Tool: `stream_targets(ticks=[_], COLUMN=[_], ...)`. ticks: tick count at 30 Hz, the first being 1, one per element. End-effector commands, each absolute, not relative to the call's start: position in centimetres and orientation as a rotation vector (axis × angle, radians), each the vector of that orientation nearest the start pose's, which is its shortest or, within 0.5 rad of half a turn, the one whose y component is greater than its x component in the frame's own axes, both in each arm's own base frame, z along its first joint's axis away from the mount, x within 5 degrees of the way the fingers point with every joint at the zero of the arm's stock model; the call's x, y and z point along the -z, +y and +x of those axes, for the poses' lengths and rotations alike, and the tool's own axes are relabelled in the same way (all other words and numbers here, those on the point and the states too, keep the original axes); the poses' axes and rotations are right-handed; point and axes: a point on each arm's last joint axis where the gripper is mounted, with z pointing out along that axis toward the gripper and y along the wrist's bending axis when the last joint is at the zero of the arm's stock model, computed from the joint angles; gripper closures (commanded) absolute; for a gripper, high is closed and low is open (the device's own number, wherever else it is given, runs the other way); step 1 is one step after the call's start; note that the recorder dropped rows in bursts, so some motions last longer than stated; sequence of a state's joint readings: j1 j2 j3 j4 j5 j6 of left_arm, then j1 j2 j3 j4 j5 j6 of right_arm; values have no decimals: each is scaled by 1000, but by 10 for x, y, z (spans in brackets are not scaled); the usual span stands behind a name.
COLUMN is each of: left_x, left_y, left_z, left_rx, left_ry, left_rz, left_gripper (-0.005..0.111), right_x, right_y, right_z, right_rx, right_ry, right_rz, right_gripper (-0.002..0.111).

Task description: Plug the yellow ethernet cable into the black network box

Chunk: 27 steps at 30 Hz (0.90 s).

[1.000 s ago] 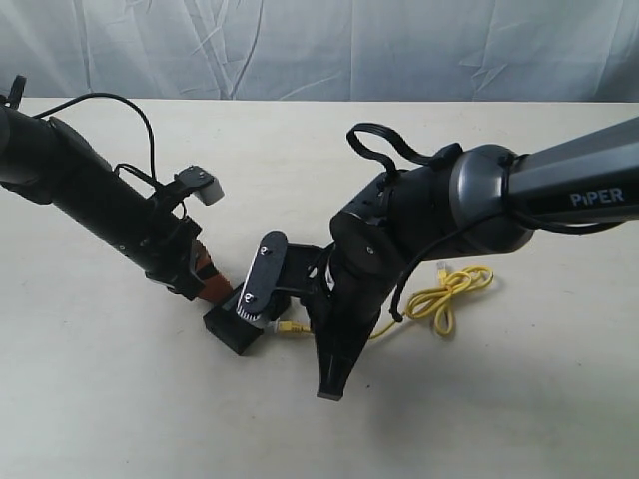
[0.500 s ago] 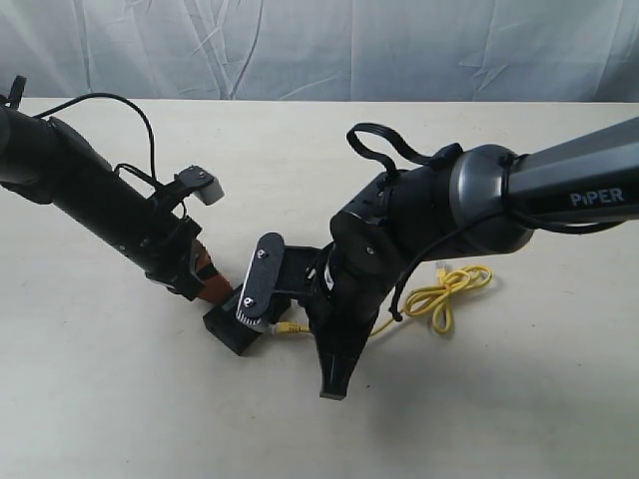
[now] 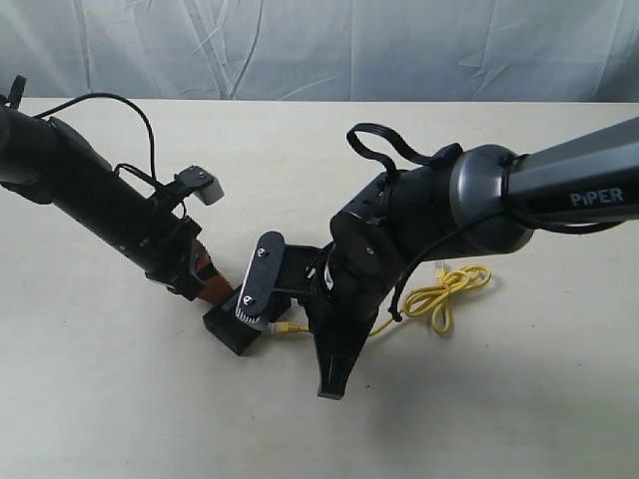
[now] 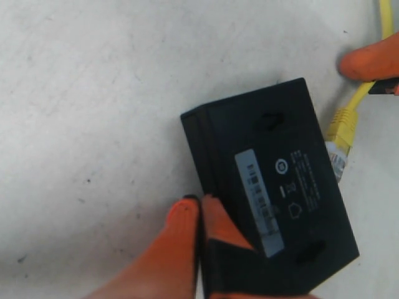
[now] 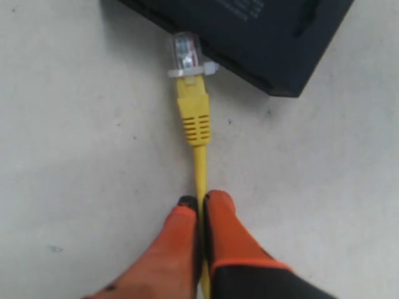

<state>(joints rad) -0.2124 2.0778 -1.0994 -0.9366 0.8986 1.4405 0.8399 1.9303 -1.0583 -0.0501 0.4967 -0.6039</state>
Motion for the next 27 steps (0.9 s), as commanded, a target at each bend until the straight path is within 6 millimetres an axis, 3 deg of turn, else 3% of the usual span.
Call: stream_targets(ticks=[1,27], left_x=[-98,-99], left_y=[-133,-134], left_z=[327,326], left_rx=[960,971], left_ry=[2457,2457], left_rz=[1305,1309], left_gripper=[107,107], right_x=[-125,-119], right_y=[262,261], right_z=[238,238], right_rx=[-5,-31], right_ry=[2120,2273], right_rz=[-1922,-1771], right_gripper=[109,109])
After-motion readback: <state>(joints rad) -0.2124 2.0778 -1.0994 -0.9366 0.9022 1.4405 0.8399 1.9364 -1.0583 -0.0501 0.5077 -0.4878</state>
